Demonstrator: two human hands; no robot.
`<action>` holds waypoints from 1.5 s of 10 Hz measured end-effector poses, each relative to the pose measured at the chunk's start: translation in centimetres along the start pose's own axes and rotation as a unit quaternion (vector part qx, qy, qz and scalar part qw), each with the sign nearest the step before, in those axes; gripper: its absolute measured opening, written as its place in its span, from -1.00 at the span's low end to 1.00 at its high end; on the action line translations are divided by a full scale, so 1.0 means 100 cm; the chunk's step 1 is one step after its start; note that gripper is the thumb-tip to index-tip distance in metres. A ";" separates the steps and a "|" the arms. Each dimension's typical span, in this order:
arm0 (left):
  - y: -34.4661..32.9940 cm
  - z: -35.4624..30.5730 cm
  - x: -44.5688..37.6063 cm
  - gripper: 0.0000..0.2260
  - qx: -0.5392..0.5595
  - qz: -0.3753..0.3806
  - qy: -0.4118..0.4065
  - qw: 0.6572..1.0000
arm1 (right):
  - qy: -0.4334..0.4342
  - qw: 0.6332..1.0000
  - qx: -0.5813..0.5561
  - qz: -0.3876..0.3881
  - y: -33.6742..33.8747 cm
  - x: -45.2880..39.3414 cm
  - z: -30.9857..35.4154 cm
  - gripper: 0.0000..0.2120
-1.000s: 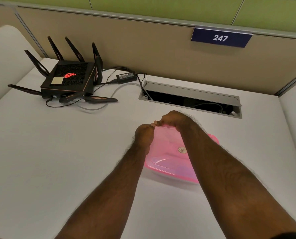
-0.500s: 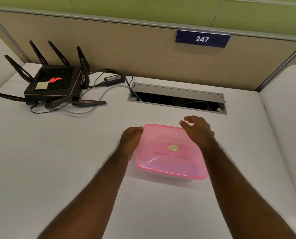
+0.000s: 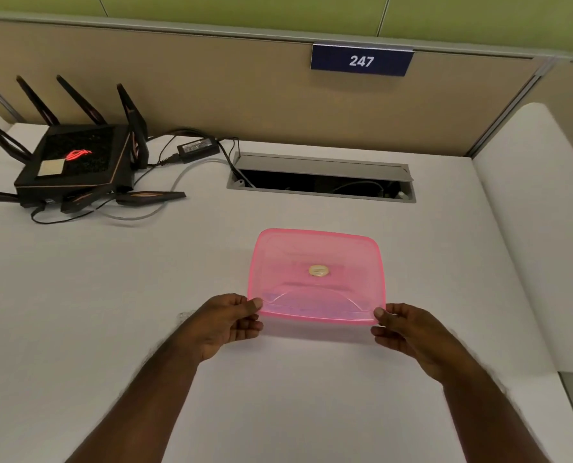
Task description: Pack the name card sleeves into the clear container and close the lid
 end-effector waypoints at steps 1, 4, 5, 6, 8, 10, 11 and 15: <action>-0.001 0.000 -0.002 -0.81 0.002 0.002 0.009 1.000 | -0.003 1.000 -0.013 -0.012 0.000 -0.005 0.000 -0.71; 0.003 -0.004 0.000 -0.72 -0.086 -0.032 -0.028 0.995 | 0.005 0.999 -0.019 -0.033 -0.002 -0.001 0.005 -0.80; 0.009 -0.005 0.007 -0.76 -0.096 -0.035 -0.049 0.994 | 0.016 0.999 -0.023 -0.035 -0.009 0.007 0.006 -0.80; 0.023 -0.002 0.018 -0.79 -0.105 -0.031 -0.060 0.992 | 0.021 0.999 -0.018 -0.030 -0.019 0.021 0.000 -0.77; 0.065 0.021 0.047 -0.75 -0.130 -0.044 -0.078 0.987 | 0.027 0.999 -0.019 -0.037 -0.049 0.057 -0.026 -0.81; 0.092 0.047 0.076 -0.76 -0.145 -0.049 -0.082 0.985 | 0.026 0.998 0.002 -0.053 -0.070 0.087 -0.050 -0.81; 0.101 0.057 0.083 -0.75 -0.156 -0.045 -0.084 0.983 | 0.016 0.998 0.008 -0.056 -0.076 0.095 -0.058 -0.81; 0.132 0.034 0.079 -0.70 -0.260 -0.084 -0.088 0.958 | 0.014 0.978 0.201 -0.054 -0.068 0.108 -0.042 -0.65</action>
Point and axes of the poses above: each hand's wrist, its own x-axis away from the middle knuckle, its own y-axis out of the back of the hand, z = x × y, the point moved 6 cm from there along -x, towards the middle knuckle, and after that the axes turned 9 degrees about -z, right-handed, at the moved point
